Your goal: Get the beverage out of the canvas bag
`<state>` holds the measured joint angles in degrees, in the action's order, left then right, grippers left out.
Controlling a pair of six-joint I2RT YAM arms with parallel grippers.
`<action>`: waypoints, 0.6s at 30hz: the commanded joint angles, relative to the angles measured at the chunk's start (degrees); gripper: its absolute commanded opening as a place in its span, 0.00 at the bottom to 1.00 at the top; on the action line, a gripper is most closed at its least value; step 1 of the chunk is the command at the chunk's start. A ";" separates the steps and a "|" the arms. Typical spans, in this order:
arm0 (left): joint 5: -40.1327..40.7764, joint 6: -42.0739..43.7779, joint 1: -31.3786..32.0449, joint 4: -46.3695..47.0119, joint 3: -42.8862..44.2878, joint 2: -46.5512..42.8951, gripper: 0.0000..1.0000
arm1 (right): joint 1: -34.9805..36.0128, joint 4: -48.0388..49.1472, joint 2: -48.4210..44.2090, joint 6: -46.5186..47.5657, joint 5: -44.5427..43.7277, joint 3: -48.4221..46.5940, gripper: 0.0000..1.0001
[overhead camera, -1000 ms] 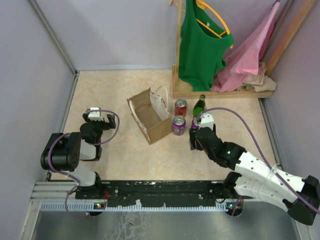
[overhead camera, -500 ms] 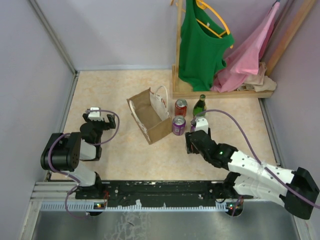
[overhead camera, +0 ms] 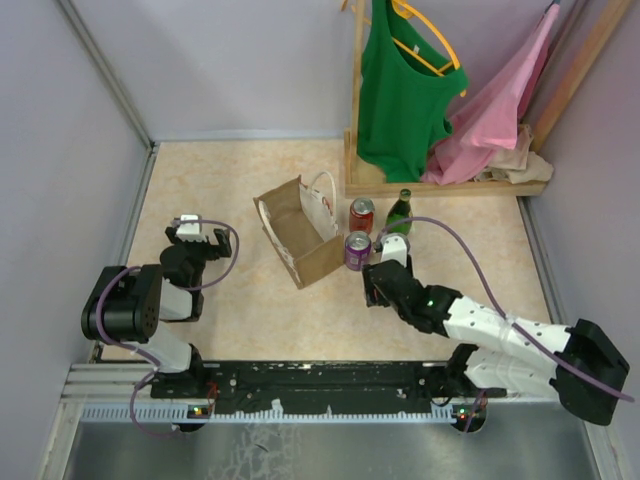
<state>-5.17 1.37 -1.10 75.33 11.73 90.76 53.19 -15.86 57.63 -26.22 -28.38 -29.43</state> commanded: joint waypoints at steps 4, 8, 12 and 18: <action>-0.41 0.33 0.06 0.70 0.67 0.38 1.00 | 0.61 7.40 1.93 -0.31 0.25 -1.72 0.76; -0.46 0.26 0.07 0.70 0.67 0.38 1.00 | 0.69 7.37 3.21 -0.25 0.75 -2.41 0.99; -0.46 0.28 0.05 0.69 0.69 0.38 1.00 | 0.70 6.29 2.63 -0.12 0.86 -3.41 0.99; -0.44 0.30 0.05 0.72 0.64 0.38 1.00 | 0.98 2.00 -3.47 2.61 -0.18 -7.66 0.99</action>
<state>-5.17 1.37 -1.10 75.33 11.73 90.76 53.54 -13.39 59.75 -25.58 -26.94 -31.62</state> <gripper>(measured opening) 0.998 0.990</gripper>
